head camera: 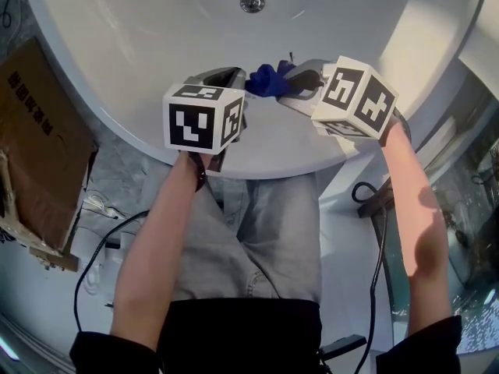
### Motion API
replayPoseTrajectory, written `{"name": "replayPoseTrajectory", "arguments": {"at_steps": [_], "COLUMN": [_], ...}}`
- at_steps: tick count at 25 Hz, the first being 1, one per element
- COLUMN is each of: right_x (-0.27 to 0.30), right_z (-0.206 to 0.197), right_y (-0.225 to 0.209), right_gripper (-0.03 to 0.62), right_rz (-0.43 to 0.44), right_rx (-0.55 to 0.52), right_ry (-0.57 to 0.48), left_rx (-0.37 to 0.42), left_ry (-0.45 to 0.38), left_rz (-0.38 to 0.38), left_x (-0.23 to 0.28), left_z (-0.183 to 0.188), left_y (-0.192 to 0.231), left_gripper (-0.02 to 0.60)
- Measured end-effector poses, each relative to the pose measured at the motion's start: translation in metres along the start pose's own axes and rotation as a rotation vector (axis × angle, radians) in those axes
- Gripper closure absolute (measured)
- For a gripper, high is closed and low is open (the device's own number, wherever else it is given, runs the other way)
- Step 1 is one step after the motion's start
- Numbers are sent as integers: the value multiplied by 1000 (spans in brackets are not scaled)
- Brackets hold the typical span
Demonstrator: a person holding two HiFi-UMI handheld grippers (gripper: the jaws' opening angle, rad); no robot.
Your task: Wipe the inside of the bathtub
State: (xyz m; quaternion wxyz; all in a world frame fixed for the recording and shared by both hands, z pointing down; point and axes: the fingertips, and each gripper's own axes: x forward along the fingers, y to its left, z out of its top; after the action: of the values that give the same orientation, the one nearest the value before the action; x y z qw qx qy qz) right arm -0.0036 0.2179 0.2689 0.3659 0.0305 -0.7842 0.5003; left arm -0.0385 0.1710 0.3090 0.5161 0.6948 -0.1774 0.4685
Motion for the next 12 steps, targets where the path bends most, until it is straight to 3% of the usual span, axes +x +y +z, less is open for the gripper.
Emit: {"name": "replayPoseTrajectory", "arguments": {"at_steps": [5,12], "right_x": [-6,47], "right_z": [1,-13], "right_y": [-90,-183], "right_gripper": [530,530], "right_rz": [-146,-156], "right_rx": [-54,-90], "right_ry": [85,226], "left_rx": [-18,-115], "left_ry": [-15,-75], "left_rz": [-24,-39], "left_x": [10,37], "left_z": [12,25], "left_y": [7,25], "left_gripper": [580,580]}}
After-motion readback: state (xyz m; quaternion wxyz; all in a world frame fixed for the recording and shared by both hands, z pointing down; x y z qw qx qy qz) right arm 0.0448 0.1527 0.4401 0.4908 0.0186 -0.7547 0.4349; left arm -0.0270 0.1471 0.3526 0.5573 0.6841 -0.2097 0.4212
